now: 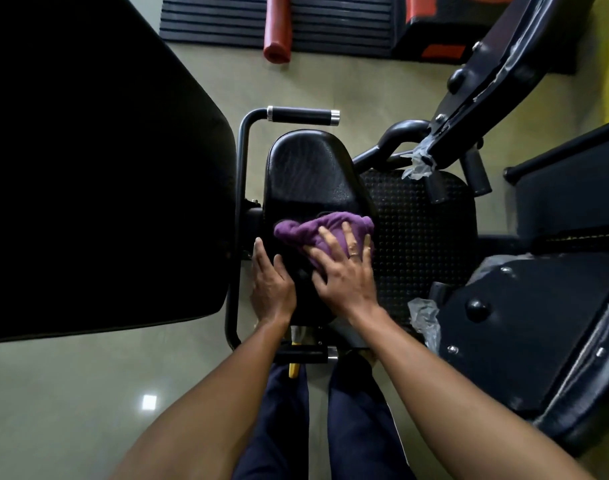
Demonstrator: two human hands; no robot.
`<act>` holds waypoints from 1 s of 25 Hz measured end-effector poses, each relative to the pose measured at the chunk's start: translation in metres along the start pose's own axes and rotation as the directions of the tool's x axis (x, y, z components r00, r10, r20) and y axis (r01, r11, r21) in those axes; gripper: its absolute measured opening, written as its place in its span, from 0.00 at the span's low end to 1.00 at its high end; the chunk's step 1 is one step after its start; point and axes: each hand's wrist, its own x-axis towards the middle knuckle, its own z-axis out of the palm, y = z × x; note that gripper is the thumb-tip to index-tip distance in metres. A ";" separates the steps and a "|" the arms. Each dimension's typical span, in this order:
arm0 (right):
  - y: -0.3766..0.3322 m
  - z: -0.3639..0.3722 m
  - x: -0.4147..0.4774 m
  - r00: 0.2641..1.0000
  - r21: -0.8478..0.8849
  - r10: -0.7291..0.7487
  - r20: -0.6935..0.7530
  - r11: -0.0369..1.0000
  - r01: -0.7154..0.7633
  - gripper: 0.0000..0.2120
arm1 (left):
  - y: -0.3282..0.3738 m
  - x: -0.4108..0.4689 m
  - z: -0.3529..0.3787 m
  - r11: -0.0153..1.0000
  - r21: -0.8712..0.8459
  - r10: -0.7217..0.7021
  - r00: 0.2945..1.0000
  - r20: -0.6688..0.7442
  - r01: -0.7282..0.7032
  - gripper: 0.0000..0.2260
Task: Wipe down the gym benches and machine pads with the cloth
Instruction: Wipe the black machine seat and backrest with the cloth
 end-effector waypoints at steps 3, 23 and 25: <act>0.011 -0.006 0.030 0.874 0.235 0.485 -0.010 0.851 -0.469 0.31 | -0.001 -0.014 0.000 0.999 0.009 -0.045 0.999 0.004 0.045 0.25; -0.041 0.029 -0.046 0.762 0.466 0.641 -0.092 0.704 -0.535 0.29 | -0.019 -0.013 0.009 0.998 -0.052 0.019 0.999 -0.027 -0.021 0.25; -0.069 0.037 -0.090 0.817 0.431 0.576 -0.017 0.741 -0.514 0.29 | -0.020 -0.014 0.006 0.998 -0.055 0.029 1.000 0.001 -0.029 0.24</act>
